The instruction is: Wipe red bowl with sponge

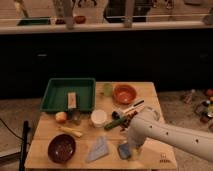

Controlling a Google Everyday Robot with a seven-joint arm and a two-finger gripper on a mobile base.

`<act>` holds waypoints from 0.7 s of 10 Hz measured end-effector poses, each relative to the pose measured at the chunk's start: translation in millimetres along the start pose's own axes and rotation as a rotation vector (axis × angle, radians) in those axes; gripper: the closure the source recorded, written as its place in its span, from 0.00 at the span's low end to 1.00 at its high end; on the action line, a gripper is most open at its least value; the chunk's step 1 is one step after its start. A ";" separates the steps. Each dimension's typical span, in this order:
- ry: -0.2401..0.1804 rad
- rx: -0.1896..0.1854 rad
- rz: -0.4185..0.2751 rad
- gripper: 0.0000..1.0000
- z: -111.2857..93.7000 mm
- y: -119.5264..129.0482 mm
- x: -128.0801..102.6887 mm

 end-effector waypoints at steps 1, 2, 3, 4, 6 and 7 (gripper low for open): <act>-0.009 0.013 0.031 0.20 0.9 1.8 3.2; -0.013 0.016 0.042 0.20 2.4 2.8 3.7; -0.018 0.020 0.052 0.20 4.3 3.4 3.4; -0.022 0.021 0.058 0.20 8.7 3.5 2.2; -0.029 0.014 0.061 0.20 15.2 4.4 0.7; -0.033 0.009 0.060 0.20 18.5 4.0 -1.0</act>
